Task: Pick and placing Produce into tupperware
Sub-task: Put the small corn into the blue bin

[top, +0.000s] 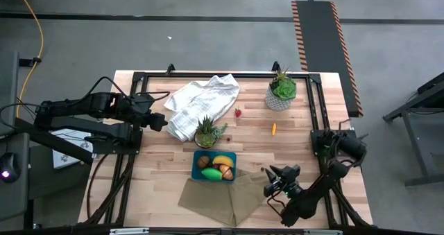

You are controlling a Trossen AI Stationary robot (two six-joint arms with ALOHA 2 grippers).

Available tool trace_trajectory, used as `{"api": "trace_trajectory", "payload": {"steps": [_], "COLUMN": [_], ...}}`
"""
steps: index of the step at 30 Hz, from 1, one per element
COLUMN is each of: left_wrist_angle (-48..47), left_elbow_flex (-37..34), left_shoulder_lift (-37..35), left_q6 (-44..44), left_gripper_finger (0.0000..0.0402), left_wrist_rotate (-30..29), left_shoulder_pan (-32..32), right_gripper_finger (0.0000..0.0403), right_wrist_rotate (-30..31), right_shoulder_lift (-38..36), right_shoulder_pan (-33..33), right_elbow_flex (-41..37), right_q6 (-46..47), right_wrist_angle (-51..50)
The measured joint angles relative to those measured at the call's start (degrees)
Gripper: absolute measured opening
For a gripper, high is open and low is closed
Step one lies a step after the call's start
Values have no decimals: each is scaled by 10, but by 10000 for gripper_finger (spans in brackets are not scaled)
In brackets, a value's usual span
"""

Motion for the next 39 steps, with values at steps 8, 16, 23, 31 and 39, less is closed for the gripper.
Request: {"api": "trace_trajectory", "payload": {"steps": [8, 16, 23, 31, 39], "left_wrist_angle": [0, 0, 0, 0, 0], "left_elbow_flex": [0, 0, 0, 0, 0], "left_shoulder_lift": [0, 0, 0, 0, 0], "left_q6": [16, 17, 16, 15, 15], "left_gripper_finger": [156, 156, 156, 156, 156], "left_wrist_rotate": [1, 2, 7, 7, 1], "left_shoulder_pan": [0, 0, 0, 0, 0], "right_gripper_finger": [108, 108, 108, 108, 108], "right_wrist_rotate": [-9, -29, -44, -45, -19], "right_shoulder_lift": [6, 6, 6, 6, -4], "right_shoulder_pan": [-19, -52, -79, -111, -149], "right_elbow_flex": [1, -16, -30, -30, -31], "right_q6": [1, 1, -3, -13, -34], "right_wrist_angle": [9, 32, 96, 101, 54]}}
